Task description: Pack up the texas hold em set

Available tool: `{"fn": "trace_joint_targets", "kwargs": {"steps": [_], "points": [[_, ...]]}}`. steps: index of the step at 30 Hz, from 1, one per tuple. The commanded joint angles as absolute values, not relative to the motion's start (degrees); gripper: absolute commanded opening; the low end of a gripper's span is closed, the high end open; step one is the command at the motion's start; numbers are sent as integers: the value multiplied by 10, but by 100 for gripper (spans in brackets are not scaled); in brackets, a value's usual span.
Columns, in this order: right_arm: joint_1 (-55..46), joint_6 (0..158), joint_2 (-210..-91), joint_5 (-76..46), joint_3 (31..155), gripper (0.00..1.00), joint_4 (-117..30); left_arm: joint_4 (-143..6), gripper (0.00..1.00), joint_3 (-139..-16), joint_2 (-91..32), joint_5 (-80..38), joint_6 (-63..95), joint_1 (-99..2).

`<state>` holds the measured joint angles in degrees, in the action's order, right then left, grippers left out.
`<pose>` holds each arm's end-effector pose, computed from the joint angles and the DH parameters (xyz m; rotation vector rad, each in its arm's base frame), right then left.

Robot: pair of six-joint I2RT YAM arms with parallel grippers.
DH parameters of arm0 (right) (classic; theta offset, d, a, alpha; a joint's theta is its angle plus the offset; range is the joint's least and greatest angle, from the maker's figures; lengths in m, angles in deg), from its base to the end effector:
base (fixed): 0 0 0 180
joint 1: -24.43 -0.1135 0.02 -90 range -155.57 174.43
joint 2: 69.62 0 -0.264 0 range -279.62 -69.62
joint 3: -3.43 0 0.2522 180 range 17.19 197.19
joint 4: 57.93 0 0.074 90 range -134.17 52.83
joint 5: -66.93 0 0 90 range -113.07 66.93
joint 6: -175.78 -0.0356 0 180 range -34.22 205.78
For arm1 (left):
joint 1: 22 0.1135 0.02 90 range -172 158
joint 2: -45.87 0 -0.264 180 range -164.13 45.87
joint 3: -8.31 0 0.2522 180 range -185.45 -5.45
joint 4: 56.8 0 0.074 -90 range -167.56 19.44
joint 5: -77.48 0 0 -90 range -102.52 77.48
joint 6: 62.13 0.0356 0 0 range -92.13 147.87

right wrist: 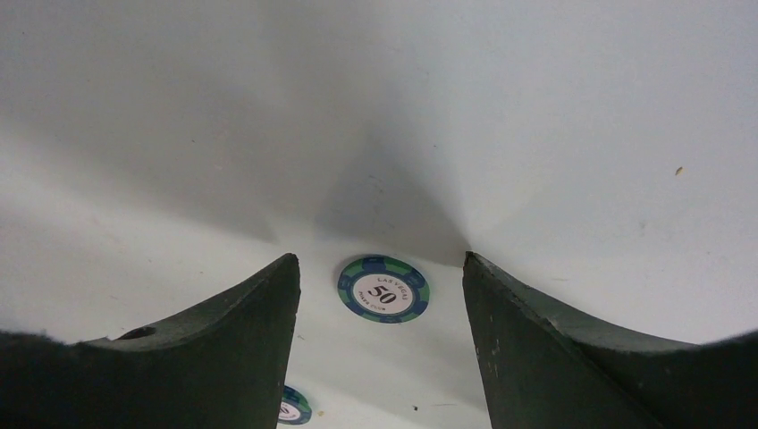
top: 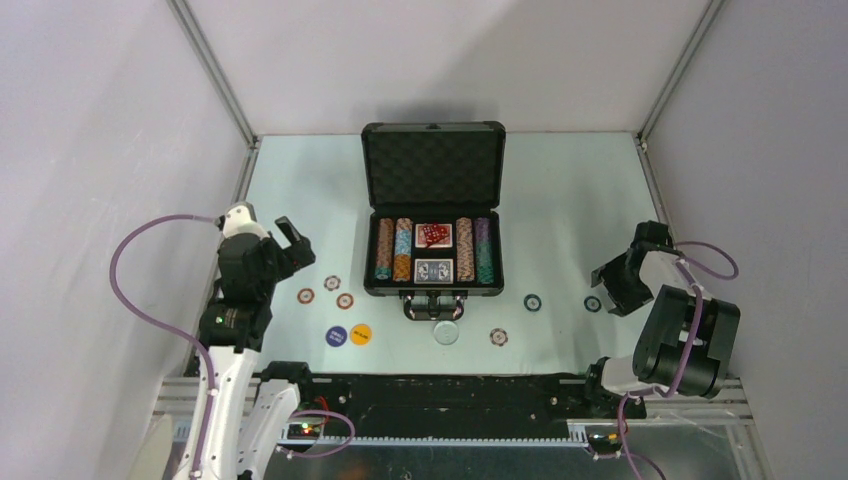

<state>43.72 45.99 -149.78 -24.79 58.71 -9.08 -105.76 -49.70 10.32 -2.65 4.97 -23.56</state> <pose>0.2209 -0.0784 0.1623 1.4138 2.4824 0.0305 0.1360 0.0024 0.3147 -0.4811 1.9693 -0.0945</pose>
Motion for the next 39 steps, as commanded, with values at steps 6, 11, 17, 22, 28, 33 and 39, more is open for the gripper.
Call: {"fn": "trace_joint_targets", "kwargs": {"steps": [6, 11, 17, 22, 28, 33, 39], "points": [[422, 483, -1543, -213, 582, 70, -133, -1044, 98, -498, 109, -21, 66, -231], [383, 477, -1548, -214, 582, 70, -139, -1044, 98, -499, 112, -18, 67, -231], [338, 464, -1552, -227, 584, 69, -141, -1045, 98, -499, 116, -17, 68, -231], [303, 455, -1564, -226, 588, 69, -143, -1044, 98, -499, 116, -16, 68, -231], [253, 446, -1561, -276, 608, 70, -110, -1044, 98, -498, 116, -16, 68, -231], [283, 458, -1534, -294, 610, 68, -97, -1044, 98, -498, 116, -17, 68, -231], [338, 485, -1514, -292, 610, 68, -74, -1044, 98, -499, 116, -18, 67, -231]]}}
